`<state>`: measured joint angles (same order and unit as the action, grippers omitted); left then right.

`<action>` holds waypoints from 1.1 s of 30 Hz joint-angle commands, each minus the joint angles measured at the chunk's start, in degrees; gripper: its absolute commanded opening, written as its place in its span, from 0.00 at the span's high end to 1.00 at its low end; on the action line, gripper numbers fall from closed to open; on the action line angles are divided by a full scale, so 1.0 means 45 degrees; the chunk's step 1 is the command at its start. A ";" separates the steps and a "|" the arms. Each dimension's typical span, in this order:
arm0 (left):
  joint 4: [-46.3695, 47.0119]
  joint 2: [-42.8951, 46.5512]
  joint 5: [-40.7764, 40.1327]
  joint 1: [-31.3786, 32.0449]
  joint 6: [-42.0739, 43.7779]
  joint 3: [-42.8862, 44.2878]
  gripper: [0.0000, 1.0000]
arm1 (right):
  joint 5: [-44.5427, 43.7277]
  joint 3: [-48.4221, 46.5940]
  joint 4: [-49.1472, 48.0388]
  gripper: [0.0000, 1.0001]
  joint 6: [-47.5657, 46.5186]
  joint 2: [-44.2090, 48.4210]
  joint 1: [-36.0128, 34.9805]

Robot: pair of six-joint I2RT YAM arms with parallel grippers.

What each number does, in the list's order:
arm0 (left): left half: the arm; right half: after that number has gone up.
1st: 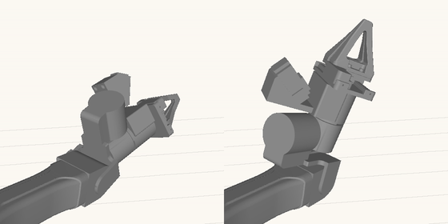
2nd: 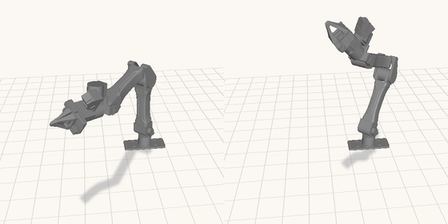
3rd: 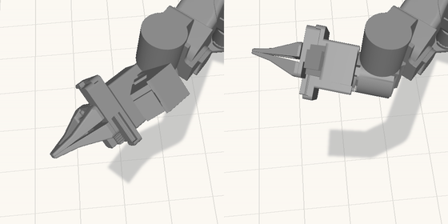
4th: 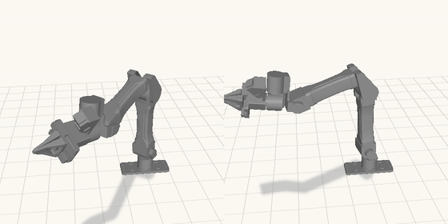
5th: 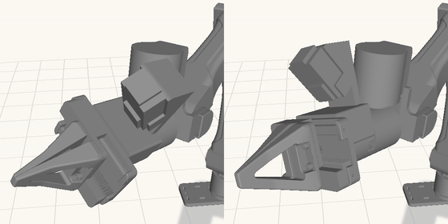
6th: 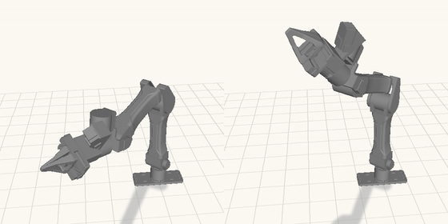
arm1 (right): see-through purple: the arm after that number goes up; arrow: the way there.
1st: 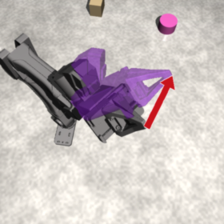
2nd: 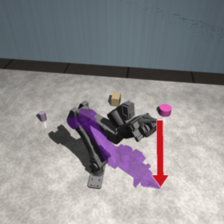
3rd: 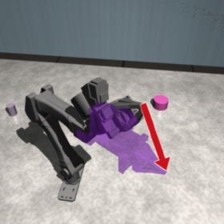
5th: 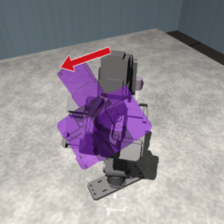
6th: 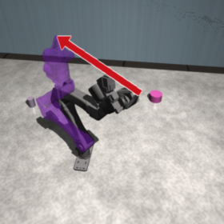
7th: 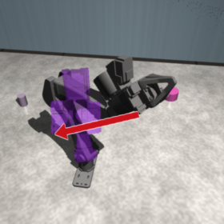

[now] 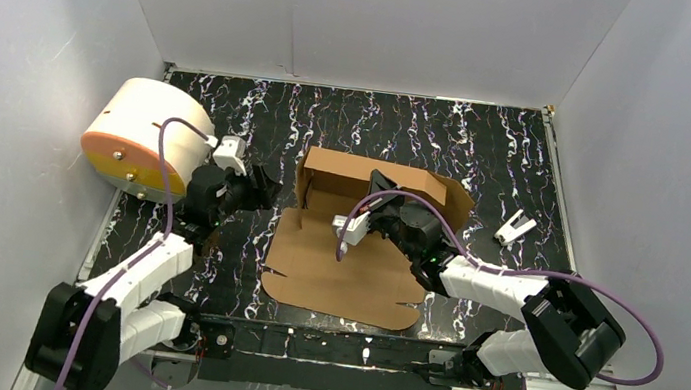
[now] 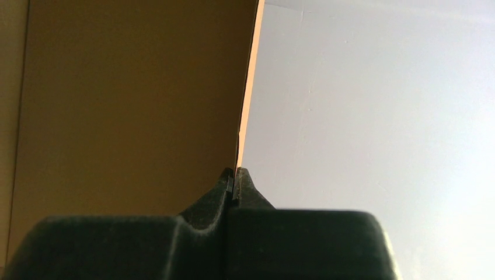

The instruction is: Fold the paper box

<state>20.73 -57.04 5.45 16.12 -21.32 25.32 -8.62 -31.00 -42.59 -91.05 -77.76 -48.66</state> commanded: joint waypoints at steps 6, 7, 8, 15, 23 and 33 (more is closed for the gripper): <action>0.2687 -0.1857 0.2526 -0.0096 0.0792 -0.0022 0.36 | 0.0532 -0.0269 0.0695 1.00 0.0200 -0.0043 -0.0123; 0.2850 -0.2065 0.2607 -0.0092 0.0863 -0.0036 0.35 | 0.0593 -0.0276 0.0712 1.00 0.0209 -0.0062 -0.0123; 0.3063 -0.2158 0.2737 -0.0089 0.0931 -0.0074 0.35 | 0.0614 -0.0283 0.0738 1.00 0.0195 -0.0055 -0.0123; 0.4543 -0.3389 0.3318 -0.0086 0.1167 -0.0132 0.34 | 0.0814 -0.0485 0.1327 1.00 0.0515 0.0057 -0.0146; 0.5941 -0.4864 0.4282 -0.0032 0.1366 0.0199 0.34 | 0.0709 -0.0861 0.2081 1.00 0.1005 -0.0229 -0.0333; 0.6926 -0.5441 0.4426 0.0168 0.1608 0.0456 0.34 | 0.0860 -0.1318 0.2944 1.00 0.1564 -0.0183 -0.0455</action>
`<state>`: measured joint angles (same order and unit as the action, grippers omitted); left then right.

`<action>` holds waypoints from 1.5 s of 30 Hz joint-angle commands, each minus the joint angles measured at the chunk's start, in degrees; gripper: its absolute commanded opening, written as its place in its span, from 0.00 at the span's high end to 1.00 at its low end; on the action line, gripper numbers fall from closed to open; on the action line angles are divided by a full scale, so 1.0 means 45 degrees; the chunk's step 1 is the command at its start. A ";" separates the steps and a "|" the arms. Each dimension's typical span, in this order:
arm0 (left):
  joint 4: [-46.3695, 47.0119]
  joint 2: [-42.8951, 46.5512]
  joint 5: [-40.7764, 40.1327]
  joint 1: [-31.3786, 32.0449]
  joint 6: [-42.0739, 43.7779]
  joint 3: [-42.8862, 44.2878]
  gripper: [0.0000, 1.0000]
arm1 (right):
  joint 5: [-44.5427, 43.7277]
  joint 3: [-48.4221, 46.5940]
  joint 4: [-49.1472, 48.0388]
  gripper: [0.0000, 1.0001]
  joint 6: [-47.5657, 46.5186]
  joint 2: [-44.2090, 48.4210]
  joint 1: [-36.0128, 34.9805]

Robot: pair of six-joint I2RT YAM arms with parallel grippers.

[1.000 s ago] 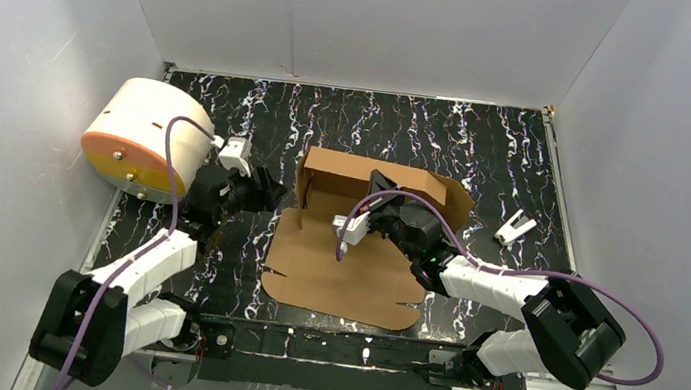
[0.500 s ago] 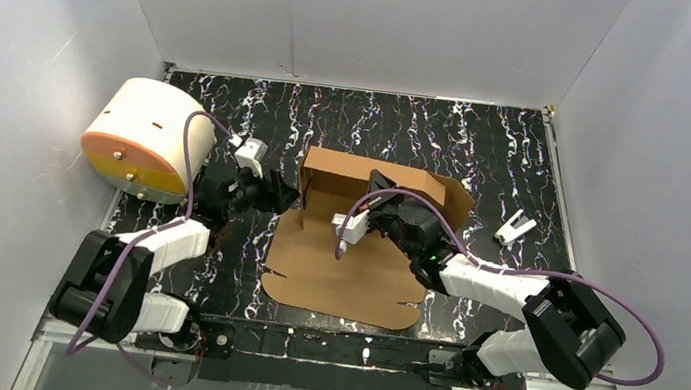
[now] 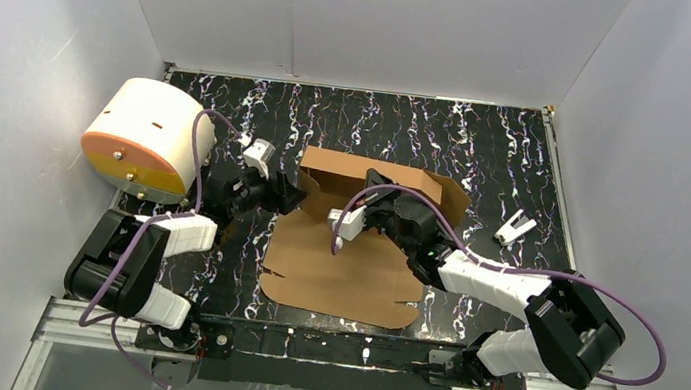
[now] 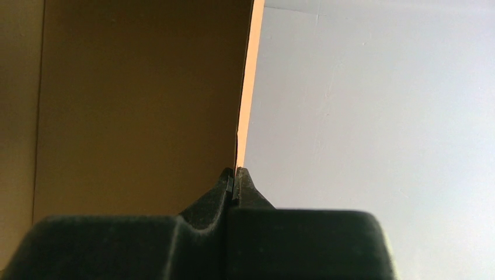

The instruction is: Fold the paper box

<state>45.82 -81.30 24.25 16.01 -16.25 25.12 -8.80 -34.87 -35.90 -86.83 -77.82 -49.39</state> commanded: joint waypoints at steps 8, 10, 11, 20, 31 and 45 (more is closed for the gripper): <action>0.2104 -0.0767 -0.0137 0.0468 0.0610 0.0510 0.37 | 0.0675 -0.0238 0.1443 1.00 0.0728 -0.0479 -0.0295; 0.2251 -0.0791 -0.0337 0.0556 0.0627 0.0431 0.38 | 0.0421 0.0034 0.0961 1.00 0.0484 -0.0679 -0.0312; 0.2311 -0.0768 -0.0458 0.0594 0.0667 0.0391 0.39 | 0.0323 0.0159 0.0748 1.00 0.0420 -0.0751 -0.0314; 0.2592 -0.0777 -0.1441 0.0894 0.0946 0.0193 0.42 | -0.0052 0.0725 -0.0147 1.00 0.0097 -0.0899 -0.0451; 0.3284 -0.1280 -0.2902 0.1459 0.1124 0.0348 0.49 | 0.0290 0.0629 -0.0150 1.00 0.0133 -0.0817 -0.0517; 0.5499 -0.2681 -0.6399 0.2347 0.1056 0.0530 0.54 | 0.0537 0.0311 0.0567 1.00 0.0588 -0.0948 -0.0607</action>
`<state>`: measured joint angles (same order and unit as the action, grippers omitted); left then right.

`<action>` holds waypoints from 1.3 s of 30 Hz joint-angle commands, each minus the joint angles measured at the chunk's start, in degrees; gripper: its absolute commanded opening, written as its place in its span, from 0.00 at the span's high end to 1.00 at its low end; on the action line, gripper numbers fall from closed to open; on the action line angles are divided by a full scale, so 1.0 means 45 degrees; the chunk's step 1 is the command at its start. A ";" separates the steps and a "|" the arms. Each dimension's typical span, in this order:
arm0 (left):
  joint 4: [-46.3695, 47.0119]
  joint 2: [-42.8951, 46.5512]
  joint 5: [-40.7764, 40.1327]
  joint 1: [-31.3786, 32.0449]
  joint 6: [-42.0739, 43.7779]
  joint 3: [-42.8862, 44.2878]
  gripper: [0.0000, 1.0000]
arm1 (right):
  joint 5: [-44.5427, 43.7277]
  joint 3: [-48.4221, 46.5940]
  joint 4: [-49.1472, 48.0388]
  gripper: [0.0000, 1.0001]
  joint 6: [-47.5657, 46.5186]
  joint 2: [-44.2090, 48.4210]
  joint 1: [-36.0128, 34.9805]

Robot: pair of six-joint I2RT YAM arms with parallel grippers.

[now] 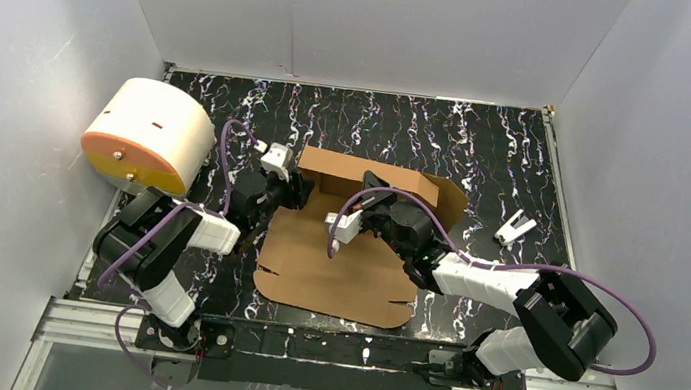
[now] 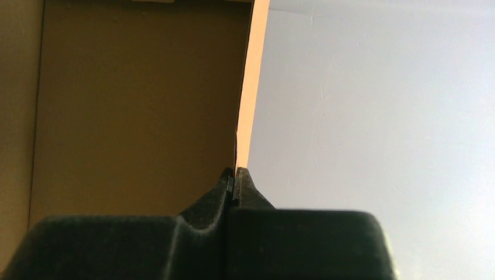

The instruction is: Fold the paper box

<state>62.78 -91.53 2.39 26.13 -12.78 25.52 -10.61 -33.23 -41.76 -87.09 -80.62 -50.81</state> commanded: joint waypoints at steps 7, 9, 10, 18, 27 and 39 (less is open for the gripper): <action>0.3357 -0.1537 -0.2947 0.0372 0.0091 0.0547 0.56 | 0.1146 -0.0182 0.2347 1.00 0.1048 -0.0269 -0.0311; 0.3612 -0.1904 -0.3345 0.0488 0.0199 0.0621 0.58 | 0.1164 -0.0219 0.2577 1.00 0.1137 -0.0261 -0.0311; 0.3693 -0.2041 -0.3586 0.0527 0.0219 0.0663 0.59 | 0.1157 -0.0230 0.2636 1.00 0.1175 -0.0284 -0.0311; 0.4261 -0.2531 -0.5054 0.0730 0.0204 0.0719 0.66 | 0.1261 -0.0193 0.2961 1.00 0.1471 -0.0193 -0.0325; 0.4428 -0.2913 -0.7963 0.1235 0.0247 0.1130 0.71 | 0.1221 -0.0139 0.3322 1.00 0.1713 0.0012 -0.0315; 0.4359 -0.3471 -1.0985 0.1700 -0.0503 0.1679 0.73 | 0.1212 -0.0129 0.3407 1.00 0.2009 0.0035 -0.0329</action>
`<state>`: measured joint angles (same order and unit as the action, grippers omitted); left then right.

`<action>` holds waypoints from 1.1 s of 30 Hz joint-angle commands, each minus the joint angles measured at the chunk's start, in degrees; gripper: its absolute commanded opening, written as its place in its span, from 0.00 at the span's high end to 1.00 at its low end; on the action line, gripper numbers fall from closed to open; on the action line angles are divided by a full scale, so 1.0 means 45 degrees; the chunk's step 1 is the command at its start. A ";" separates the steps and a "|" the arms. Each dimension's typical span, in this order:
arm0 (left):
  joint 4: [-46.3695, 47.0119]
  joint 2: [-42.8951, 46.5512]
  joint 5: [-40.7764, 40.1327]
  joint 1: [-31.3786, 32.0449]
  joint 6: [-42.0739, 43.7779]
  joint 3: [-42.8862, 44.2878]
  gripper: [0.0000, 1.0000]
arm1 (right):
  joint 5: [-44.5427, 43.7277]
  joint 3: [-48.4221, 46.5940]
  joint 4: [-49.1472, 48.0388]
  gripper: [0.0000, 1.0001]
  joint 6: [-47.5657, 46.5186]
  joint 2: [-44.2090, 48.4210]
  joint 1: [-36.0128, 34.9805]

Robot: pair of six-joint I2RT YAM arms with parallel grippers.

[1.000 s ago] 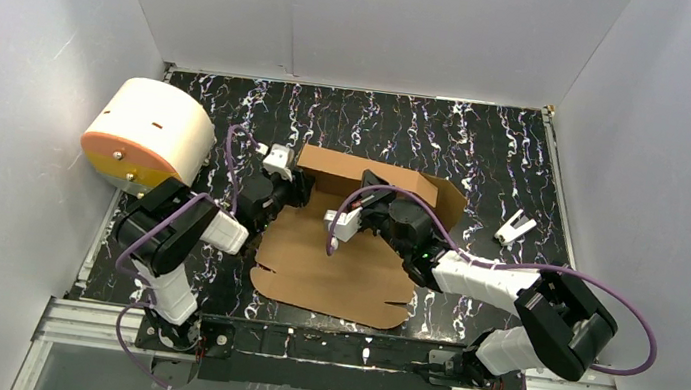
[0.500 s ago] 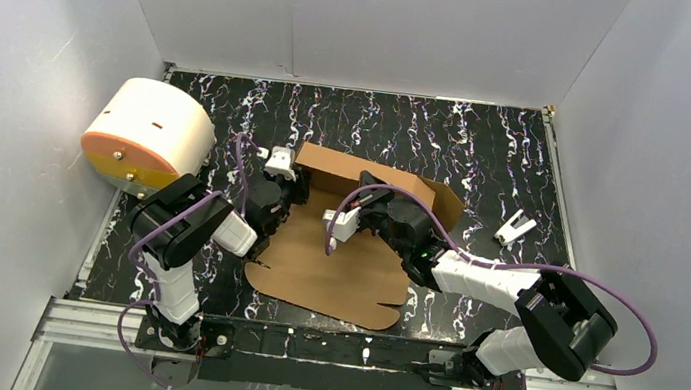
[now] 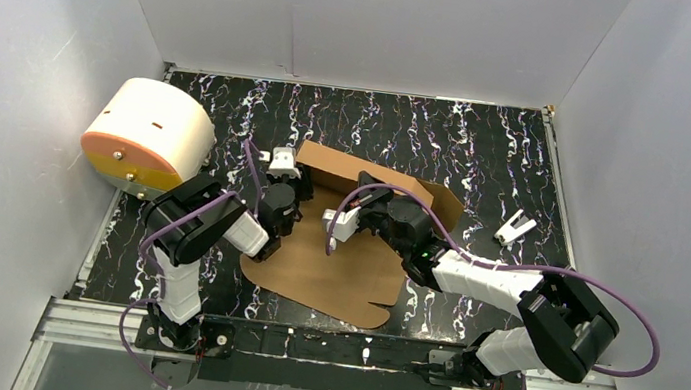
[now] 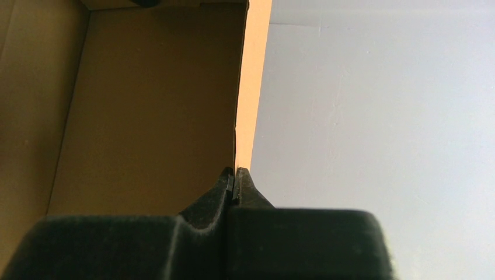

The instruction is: Fold the paper box

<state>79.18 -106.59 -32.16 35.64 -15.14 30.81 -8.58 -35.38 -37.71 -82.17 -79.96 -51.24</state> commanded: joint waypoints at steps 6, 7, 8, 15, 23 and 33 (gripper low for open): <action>-0.0278 -0.0087 -0.4566 -0.0361 -0.0943 0.0775 0.72 | 0.0735 0.0342 0.2491 1.00 0.1066 -0.0063 -0.0233; -0.0547 -0.0019 -0.4708 -0.0361 -0.1203 0.0833 0.71 | 0.0739 0.0354 0.2498 1.00 0.1113 -0.0062 -0.0219; -0.0752 0.0015 -0.4801 -0.0361 -0.1480 0.0847 0.69 | 0.0730 0.0363 0.2497 1.00 0.1139 -0.0077 -0.0232; -0.2504 0.0948 -0.5648 -0.0361 -0.2813 0.1025 0.68 | 0.0574 0.0452 0.2460 1.00 0.1394 -0.0062 -0.0204; -0.4058 0.0902 -0.7549 -0.0362 -0.2320 0.1668 0.68 | 0.0645 0.0493 0.2176 1.00 0.1478 -0.0140 -0.0226; -0.4632 0.1224 -0.5958 -0.0366 -0.1427 0.1777 0.60 | 0.0685 0.0477 0.1853 1.00 0.1468 -0.0235 -0.0210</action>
<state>60.03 -104.25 -50.43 38.46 -24.45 38.26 -5.43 -35.70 -38.41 -79.24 -79.99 -51.94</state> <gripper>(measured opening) 0.368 0.017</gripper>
